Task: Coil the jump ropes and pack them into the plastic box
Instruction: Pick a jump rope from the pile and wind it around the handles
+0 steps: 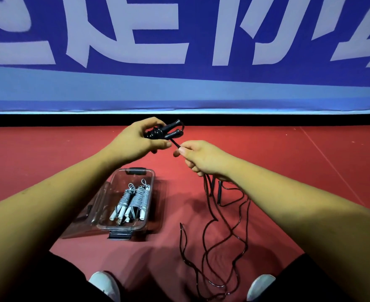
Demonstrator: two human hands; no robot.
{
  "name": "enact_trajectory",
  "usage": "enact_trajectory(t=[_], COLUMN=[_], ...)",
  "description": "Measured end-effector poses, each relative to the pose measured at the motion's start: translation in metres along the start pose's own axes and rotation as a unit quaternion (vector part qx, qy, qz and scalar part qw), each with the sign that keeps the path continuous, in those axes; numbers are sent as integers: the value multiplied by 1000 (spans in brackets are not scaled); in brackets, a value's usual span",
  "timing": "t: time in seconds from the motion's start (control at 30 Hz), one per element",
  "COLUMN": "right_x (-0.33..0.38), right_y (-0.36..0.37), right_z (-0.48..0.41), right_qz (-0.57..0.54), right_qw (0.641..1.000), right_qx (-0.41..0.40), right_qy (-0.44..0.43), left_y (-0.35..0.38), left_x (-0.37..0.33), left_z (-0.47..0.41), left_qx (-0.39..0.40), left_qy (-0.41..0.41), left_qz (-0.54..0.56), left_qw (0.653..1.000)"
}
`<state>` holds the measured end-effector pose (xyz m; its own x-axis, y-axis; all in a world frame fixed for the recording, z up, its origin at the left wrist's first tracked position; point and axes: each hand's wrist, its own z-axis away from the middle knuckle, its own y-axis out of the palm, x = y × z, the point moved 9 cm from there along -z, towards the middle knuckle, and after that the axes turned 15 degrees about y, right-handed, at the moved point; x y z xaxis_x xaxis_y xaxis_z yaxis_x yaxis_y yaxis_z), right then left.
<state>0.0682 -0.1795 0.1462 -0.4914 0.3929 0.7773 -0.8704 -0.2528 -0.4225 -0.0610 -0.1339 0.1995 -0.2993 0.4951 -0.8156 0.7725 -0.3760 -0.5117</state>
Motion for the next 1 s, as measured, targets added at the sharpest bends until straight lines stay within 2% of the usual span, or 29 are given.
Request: enact_trajectory(t=[0.13,0.3,0.37,0.43,0.5,0.6,0.67,0.73,0.8,0.9,1.0], right_x=[19,20,26,34,45,55,56,55,51,43,32], right_y=[7,5,6,9,10,-5,-22,-37,-50,-67,-74], right_z=[5,16,20,24,31,38,40,38,32,23,16], right_qz=[124,204,243,291,343,385,371,344,296,195,132], right_qw=[988,975,964,948,925,893,890,896,916,949,968], right_qx=[-81,-78,-86,-93,-115,-174,-204,-220,-216,-186,-153], right_qy=[-38,-47,-70,-91,-118,-153,-169,-172,-164,-165,-145], left_y=[-8,-23,-24,-17,1,36,53,64,66,62,54], left_x=[15,27,30,27,25,23,16,7,-1,-15,-23], left_z=[-3,-1,2,3,3,7,12,15,18,19,18], left_qx=[4,9,39,72,122,230,282,300,282,227,175], left_qy=[-7,-24,-52,-69,-49,0,17,36,53,66,61], left_qz=[-101,-258,-343,-453,-500,-454,-412,-389,-348,-198,-77], left_qw=[995,966,937,886,856,861,866,870,892,951,980])
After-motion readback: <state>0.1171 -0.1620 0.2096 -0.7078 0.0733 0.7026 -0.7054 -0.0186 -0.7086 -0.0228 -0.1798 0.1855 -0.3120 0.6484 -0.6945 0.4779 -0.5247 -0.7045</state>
